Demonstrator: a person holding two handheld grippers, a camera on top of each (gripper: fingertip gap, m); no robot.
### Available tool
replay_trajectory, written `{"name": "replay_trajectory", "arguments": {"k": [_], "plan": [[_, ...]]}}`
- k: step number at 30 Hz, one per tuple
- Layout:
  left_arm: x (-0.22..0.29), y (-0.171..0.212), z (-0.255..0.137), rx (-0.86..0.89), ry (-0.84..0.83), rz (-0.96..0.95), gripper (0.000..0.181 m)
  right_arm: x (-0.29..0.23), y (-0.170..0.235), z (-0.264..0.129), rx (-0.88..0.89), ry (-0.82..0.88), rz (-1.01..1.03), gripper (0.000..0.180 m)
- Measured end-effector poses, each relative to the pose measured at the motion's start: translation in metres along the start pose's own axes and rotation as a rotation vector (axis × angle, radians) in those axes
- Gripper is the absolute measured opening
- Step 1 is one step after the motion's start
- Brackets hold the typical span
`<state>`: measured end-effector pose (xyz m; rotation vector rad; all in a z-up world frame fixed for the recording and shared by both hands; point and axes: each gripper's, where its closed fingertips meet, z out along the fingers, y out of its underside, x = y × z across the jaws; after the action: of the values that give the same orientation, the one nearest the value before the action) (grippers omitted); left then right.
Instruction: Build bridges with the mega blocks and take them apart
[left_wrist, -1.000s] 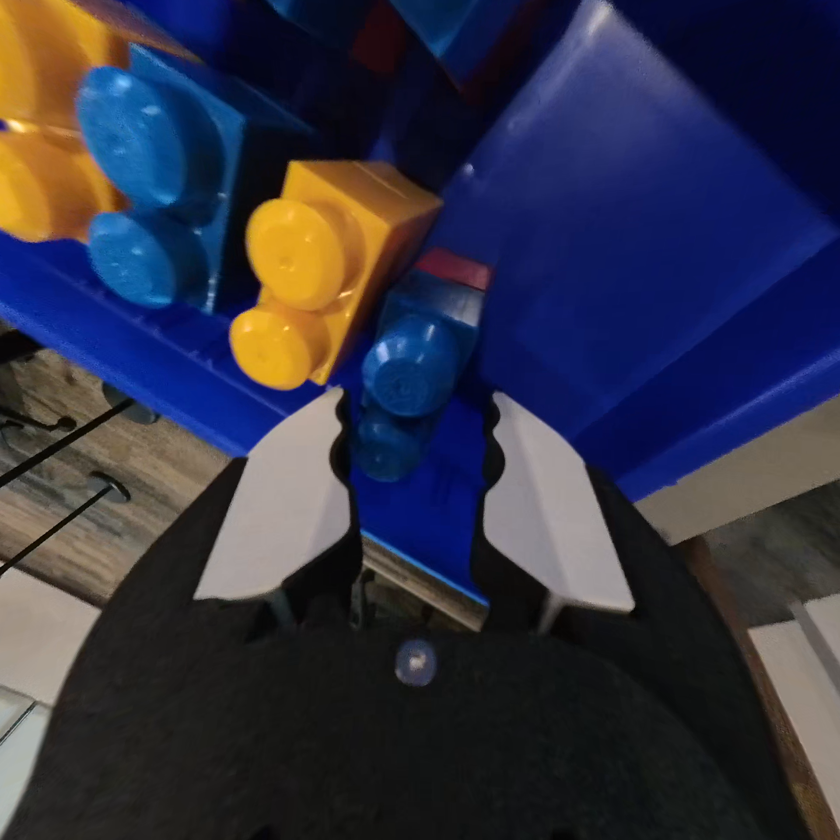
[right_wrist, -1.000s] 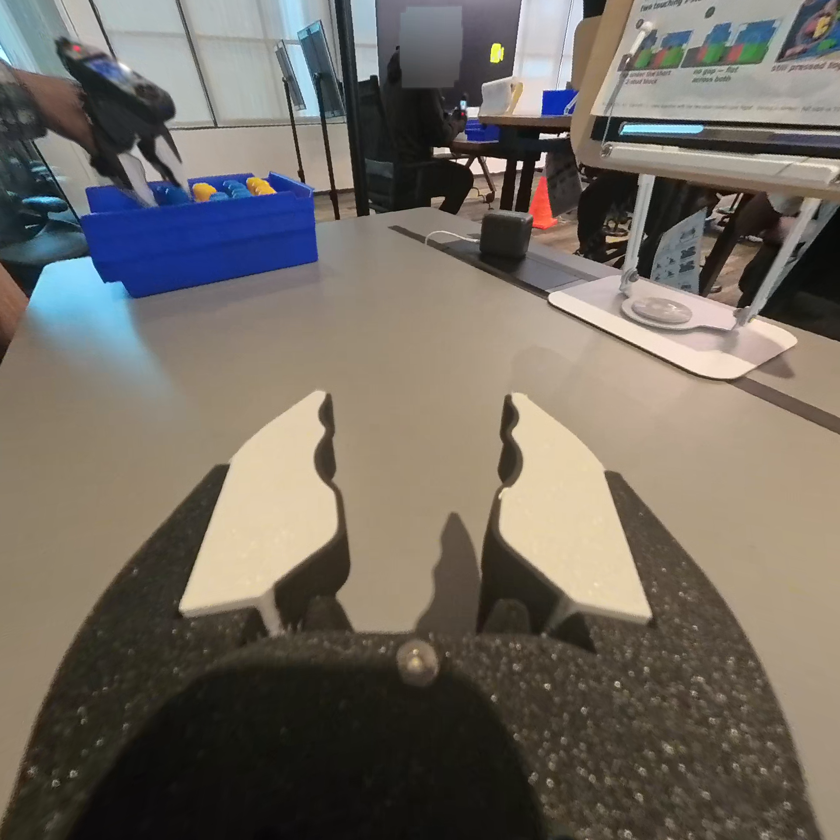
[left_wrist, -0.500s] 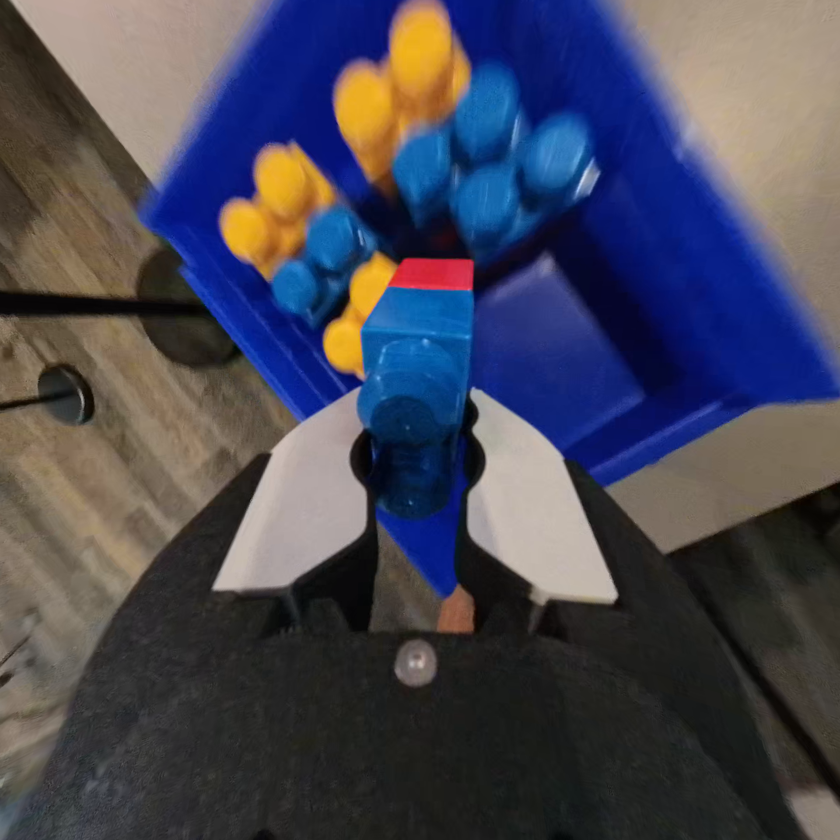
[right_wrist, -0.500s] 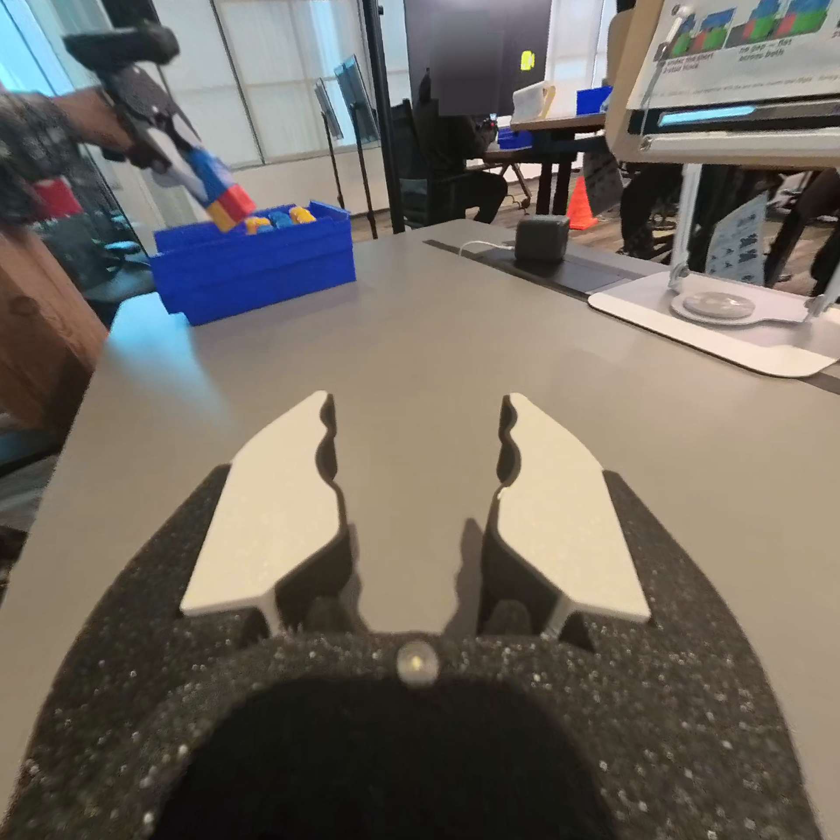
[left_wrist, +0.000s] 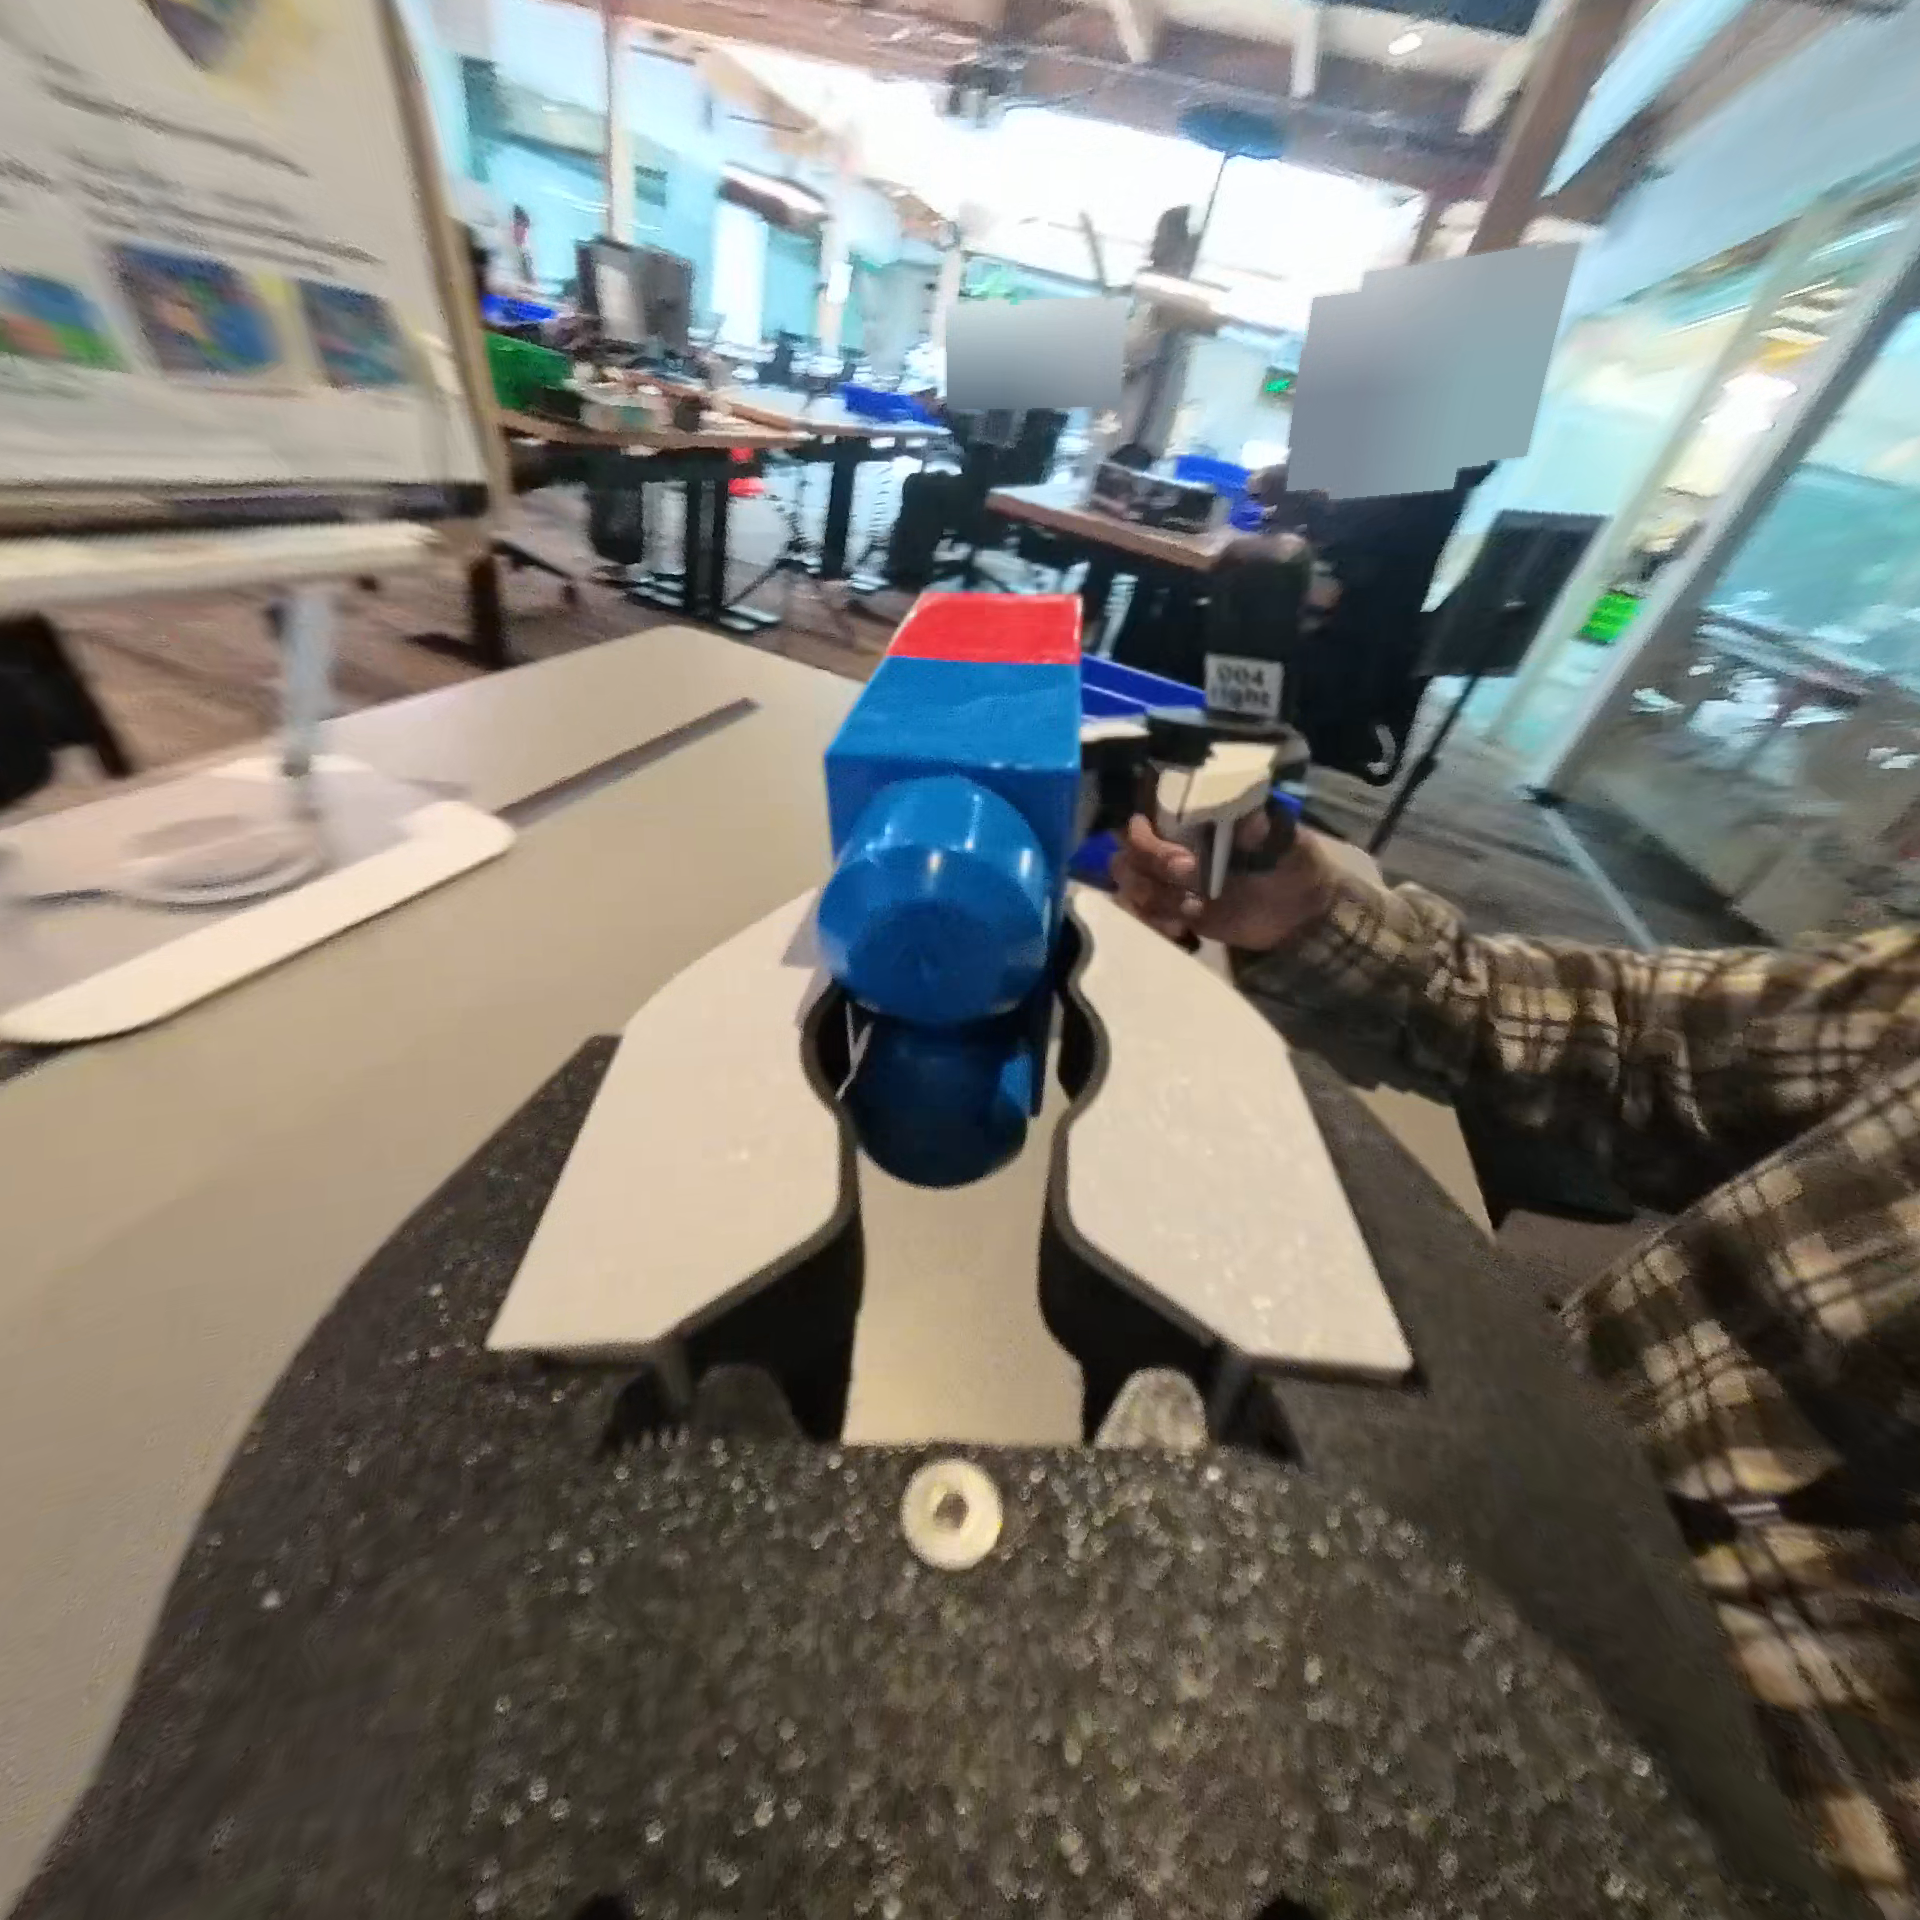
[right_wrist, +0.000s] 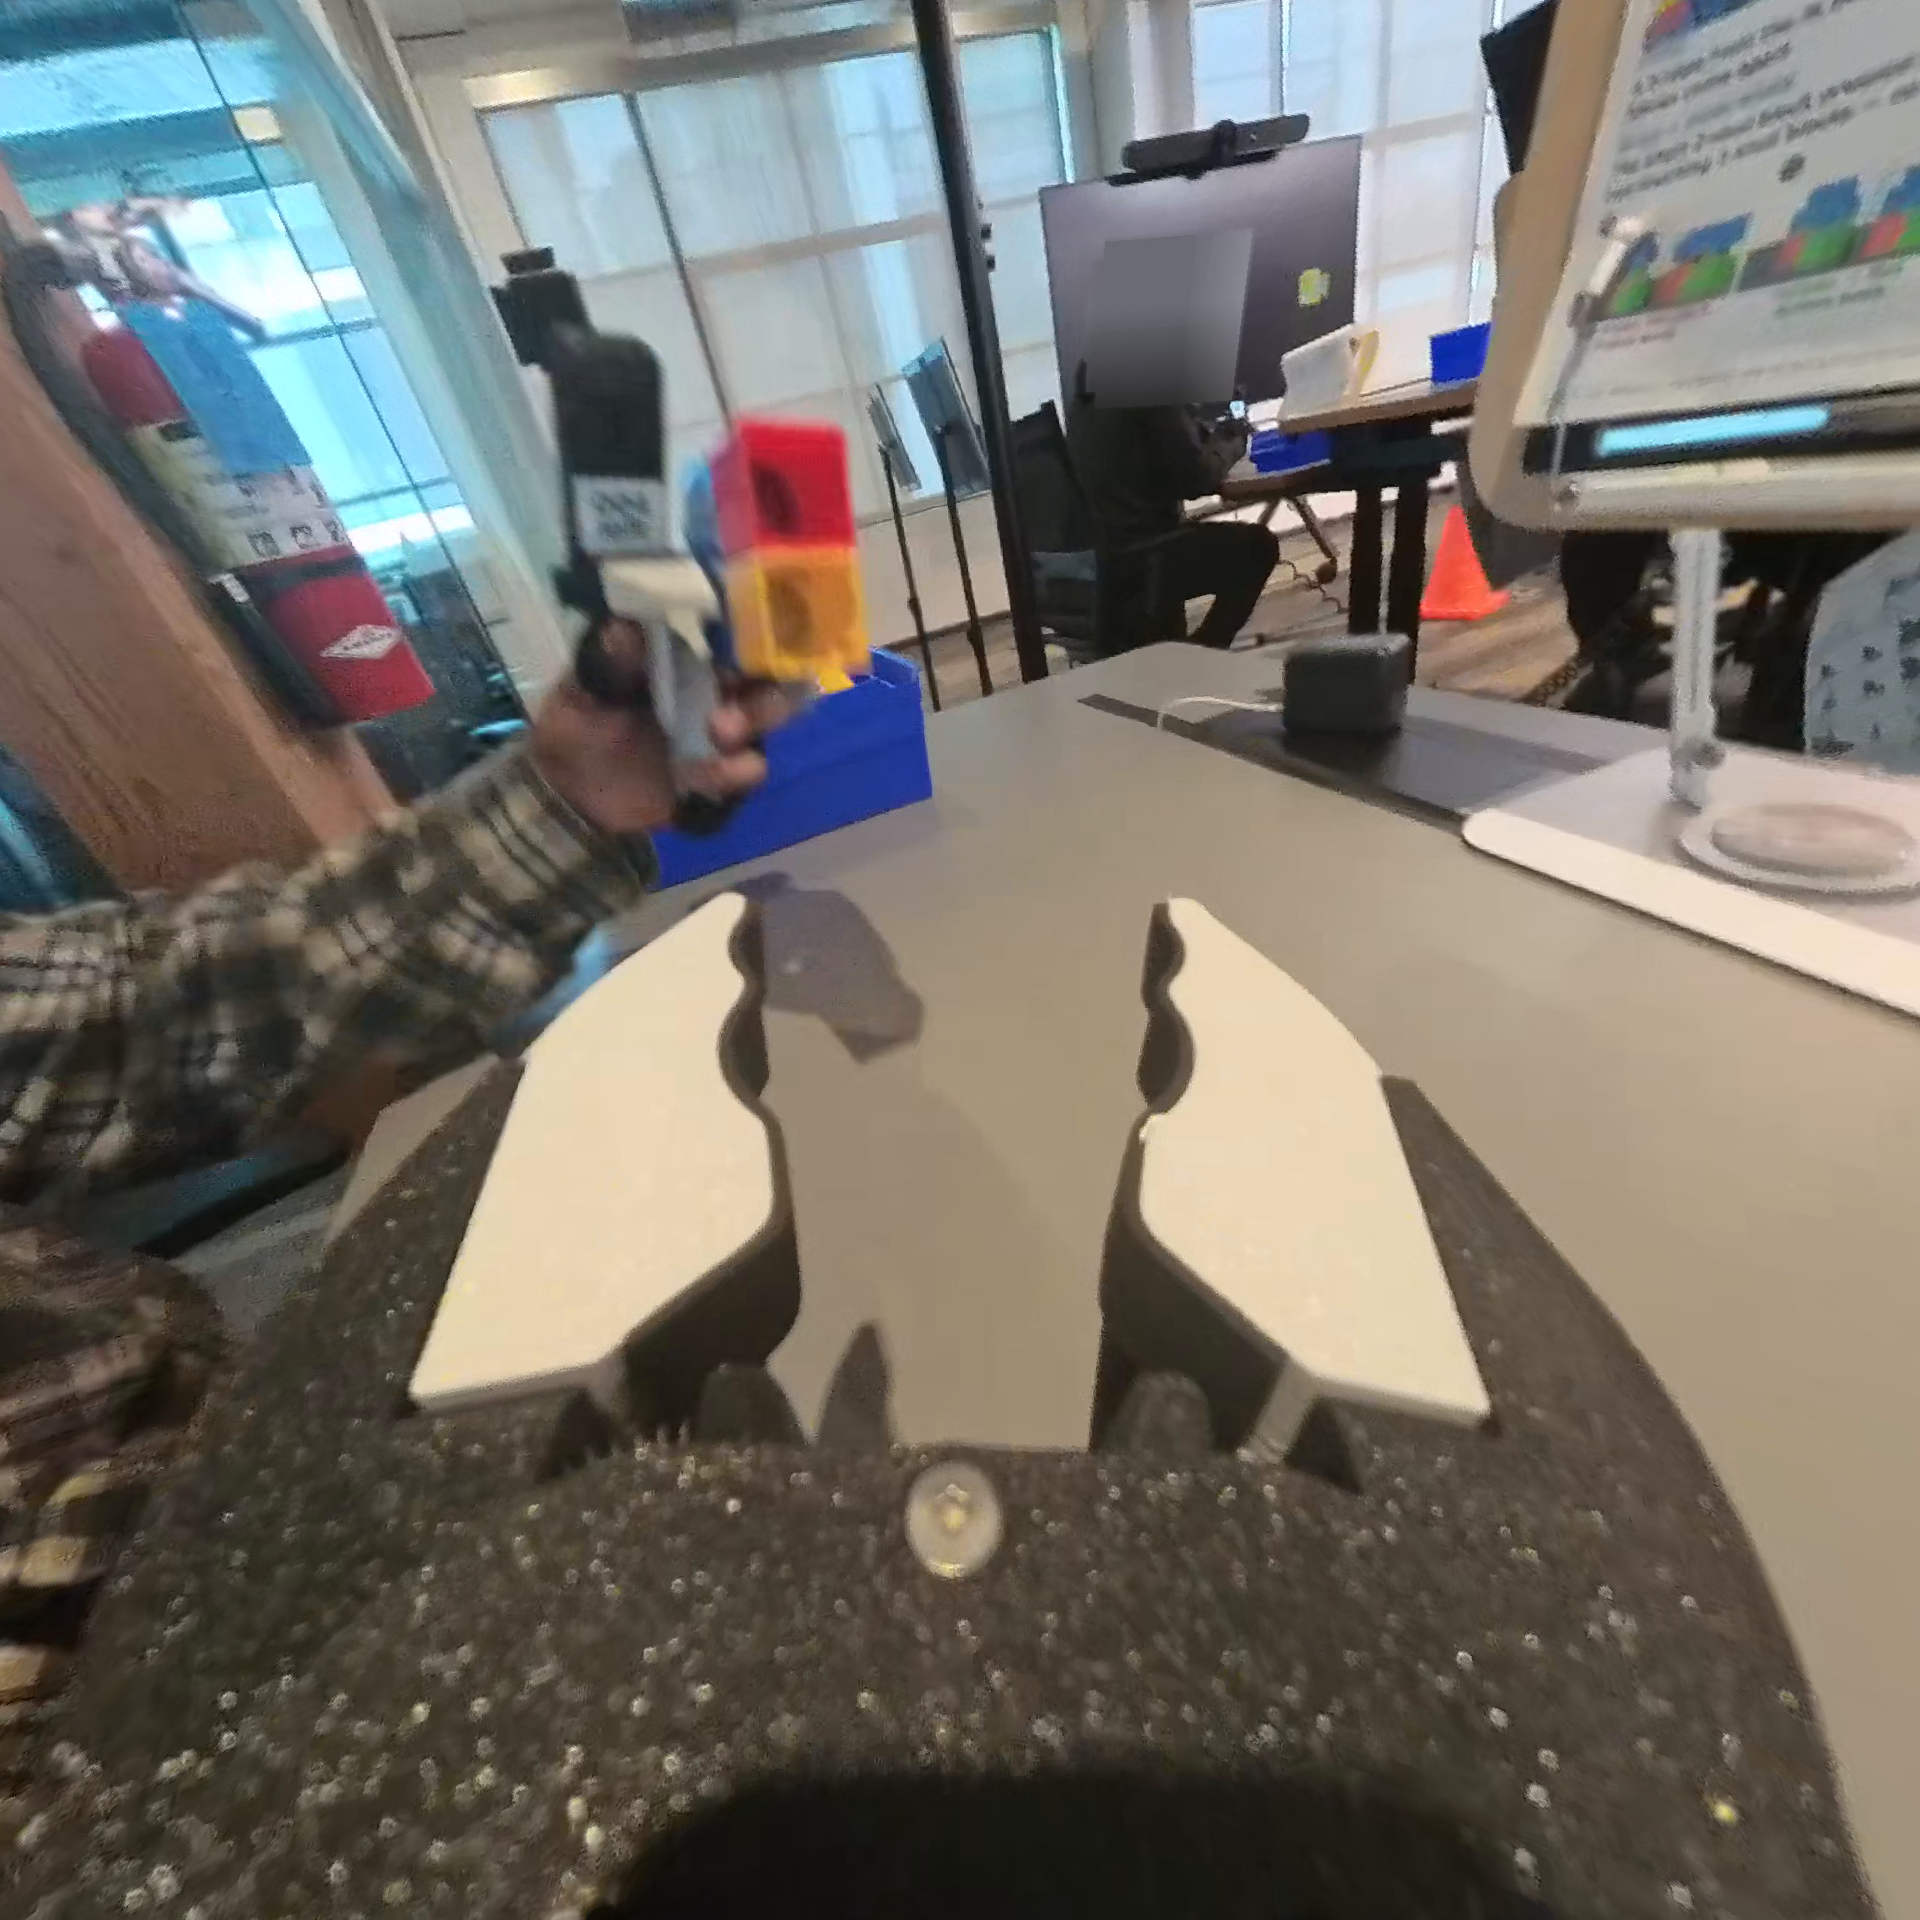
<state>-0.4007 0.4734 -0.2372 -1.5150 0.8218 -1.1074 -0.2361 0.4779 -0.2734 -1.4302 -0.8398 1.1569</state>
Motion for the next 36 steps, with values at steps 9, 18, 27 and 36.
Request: {"name": "replay_trajectory", "arguments": {"k": [9,18,27,36], "plan": [[0.023,0.075,0.063,-0.035,0.161,0.009,0.037,-0.027,0.000,0.037,0.027,-0.222,0.151,0.072],[0.047,0.091,0.076,-0.107,0.247,0.012,0.036,-0.052,0.026,0.053,-0.120,-0.271,0.086,0.037],[0.058,0.076,0.083,-0.014,0.244,-0.011,0.036,-0.054,0.016,0.040,-0.168,-0.218,0.042,0.035],[0.027,0.036,0.042,0.187,0.167,-0.087,0.036,-0.010,-0.057,-0.060,0.017,0.105,0.079,0.035]]}}
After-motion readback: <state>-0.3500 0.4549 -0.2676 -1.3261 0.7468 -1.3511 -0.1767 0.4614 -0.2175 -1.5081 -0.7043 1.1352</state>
